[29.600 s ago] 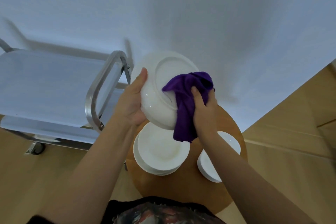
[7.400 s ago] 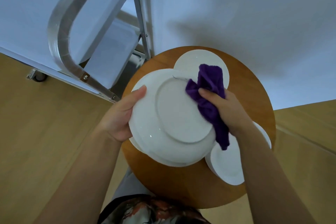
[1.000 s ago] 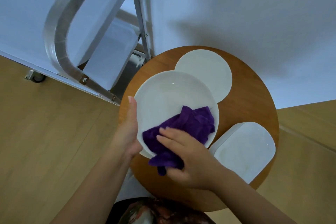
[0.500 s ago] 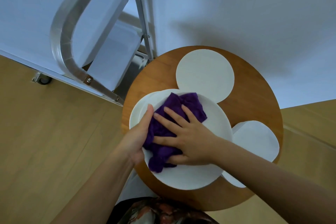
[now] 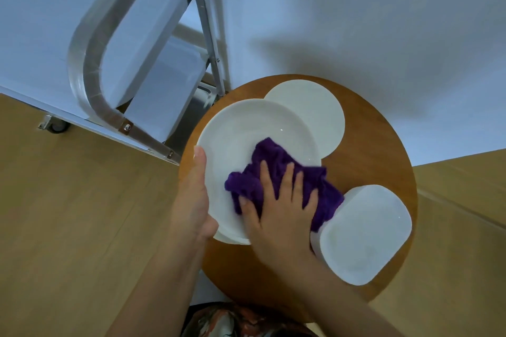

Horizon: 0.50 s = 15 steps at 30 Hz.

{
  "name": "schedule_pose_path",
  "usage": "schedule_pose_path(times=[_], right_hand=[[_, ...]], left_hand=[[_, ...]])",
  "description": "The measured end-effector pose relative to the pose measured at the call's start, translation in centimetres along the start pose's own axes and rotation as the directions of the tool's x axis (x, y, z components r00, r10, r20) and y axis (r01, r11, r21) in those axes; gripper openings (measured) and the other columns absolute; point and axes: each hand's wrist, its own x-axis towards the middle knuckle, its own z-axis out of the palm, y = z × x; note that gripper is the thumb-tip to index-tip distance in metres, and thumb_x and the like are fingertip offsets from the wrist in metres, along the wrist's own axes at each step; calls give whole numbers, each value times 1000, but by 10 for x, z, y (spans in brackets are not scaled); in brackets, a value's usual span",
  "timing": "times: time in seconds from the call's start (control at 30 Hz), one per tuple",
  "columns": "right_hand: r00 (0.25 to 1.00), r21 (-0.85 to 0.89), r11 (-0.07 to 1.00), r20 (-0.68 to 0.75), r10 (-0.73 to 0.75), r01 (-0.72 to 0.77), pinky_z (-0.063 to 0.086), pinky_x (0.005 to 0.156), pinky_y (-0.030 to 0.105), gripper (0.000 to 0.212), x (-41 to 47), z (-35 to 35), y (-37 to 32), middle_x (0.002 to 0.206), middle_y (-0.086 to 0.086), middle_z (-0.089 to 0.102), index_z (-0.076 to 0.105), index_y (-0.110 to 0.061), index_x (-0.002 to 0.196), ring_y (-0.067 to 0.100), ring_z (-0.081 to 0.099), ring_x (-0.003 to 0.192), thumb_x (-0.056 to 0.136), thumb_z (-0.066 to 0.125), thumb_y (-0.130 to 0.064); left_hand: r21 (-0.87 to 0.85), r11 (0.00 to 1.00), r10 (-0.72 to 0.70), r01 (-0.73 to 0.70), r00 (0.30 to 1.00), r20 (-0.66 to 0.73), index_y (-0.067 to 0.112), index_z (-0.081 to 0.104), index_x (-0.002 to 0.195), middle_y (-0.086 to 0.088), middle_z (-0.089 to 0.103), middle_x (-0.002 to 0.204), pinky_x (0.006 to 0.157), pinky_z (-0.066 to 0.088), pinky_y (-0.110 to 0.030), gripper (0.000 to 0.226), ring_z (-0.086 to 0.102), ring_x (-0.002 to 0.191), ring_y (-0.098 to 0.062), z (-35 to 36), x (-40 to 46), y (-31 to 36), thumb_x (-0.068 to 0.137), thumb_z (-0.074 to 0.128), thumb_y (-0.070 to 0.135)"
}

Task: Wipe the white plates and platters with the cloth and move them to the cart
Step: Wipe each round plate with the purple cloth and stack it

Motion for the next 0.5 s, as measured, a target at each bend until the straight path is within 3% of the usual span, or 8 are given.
schedule_pose_path(times=[0.1,0.13,0.2,0.3,0.37,0.4,0.5], right_hand=[[994,118,992,98,37,-48,-19,104,49,63,-21,16,-20,157,4,-12,-35,-47,130,31,-8,144,72,-28,-69],[994,178,984,113,6,-26,-24,102,46,61,-24,20,-23,153,-3,-26,-41,-50,124,27,-17,143,67,-33,-70],[982,288,953,132,-135,92,-29,101,41,66,-22,22,-20,140,-18,-38,-31,-53,131,17,-28,139,68,-28,-73],[905,396,862,146,-400,316,-26,105,36,64,-14,12,-2,150,-24,-16,12,-48,142,6,-23,139,83,10,-75],[828,342,793,70,-556,504,-3,111,46,58,-13,6,15,153,-13,26,38,-38,131,16,12,144,81,47,-66],[781,242,762,23,-624,601,14,109,51,59,-13,5,22,143,-7,45,45,-33,124,21,33,137,75,63,-59],[710,16,711,-74,-701,703,46,92,49,57,-11,4,45,111,0,68,52,-25,110,23,63,107,63,83,-37]], left_hand=[[-75,997,-41,31,991,-126,25,57,120,-11,70,109,76,57,-47,76,68,98,-32,0,-3,-18,59,56,69],[-65,997,-37,30,992,-124,22,56,121,-12,70,109,78,57,-46,79,69,97,-31,-1,-4,-22,59,57,70],[-23,1000,-10,7,995,-101,18,56,124,-12,70,110,82,56,-44,82,68,100,-29,-5,-6,-22,62,56,71],[0,1000,-28,28,991,-130,21,58,120,-13,71,108,75,57,-44,80,69,96,-32,-10,-5,-10,61,54,75],[1,997,-70,71,992,-108,22,59,119,-13,70,111,82,55,-48,78,67,99,-35,-11,-4,0,63,51,76],[-13,996,-83,83,996,-37,21,57,125,-14,66,118,89,51,-50,77,64,106,-36,-11,-5,5,69,48,74],[34,995,-101,98,991,93,21,52,133,-13,60,129,91,51,-47,72,59,114,-35,-8,-10,19,79,40,67]])
